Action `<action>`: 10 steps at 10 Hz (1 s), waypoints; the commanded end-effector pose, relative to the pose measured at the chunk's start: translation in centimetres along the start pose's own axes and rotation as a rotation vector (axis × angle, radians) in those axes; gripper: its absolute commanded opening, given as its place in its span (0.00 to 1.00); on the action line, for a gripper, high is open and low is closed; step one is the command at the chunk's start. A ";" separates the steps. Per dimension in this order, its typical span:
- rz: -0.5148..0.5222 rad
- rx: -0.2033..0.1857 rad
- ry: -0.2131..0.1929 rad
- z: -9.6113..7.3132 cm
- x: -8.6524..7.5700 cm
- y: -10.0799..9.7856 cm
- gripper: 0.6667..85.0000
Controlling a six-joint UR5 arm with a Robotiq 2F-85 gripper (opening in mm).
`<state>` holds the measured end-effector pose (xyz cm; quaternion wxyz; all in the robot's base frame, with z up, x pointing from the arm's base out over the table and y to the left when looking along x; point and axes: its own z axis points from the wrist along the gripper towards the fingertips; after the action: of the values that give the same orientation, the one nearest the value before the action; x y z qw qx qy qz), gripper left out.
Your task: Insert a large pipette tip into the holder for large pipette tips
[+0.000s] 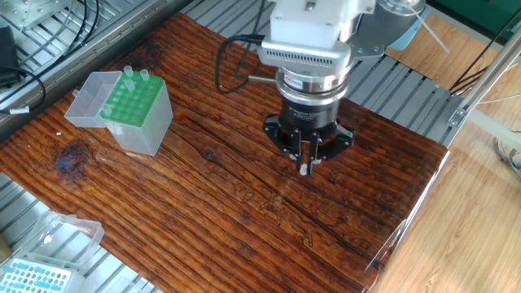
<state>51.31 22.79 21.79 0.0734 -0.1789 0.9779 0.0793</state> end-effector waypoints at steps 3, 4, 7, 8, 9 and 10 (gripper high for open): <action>0.192 -0.075 -0.041 -0.6 -1.2 2.4 0.00; 0.212 -0.066 -0.025 -0.5 -0.8 2.1 0.00; 0.233 -0.051 0.003 -0.7 -0.2 1.6 0.00; 0.233 -0.047 0.004 -1.3 -0.8 0.5 0.00; 0.231 -0.028 0.004 -2.4 -1.8 -1.8 0.00; 0.213 -0.029 -0.014 -3.6 -2.9 -3.6 0.00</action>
<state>52.57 22.20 23.51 0.0631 -0.0754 0.9901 0.0999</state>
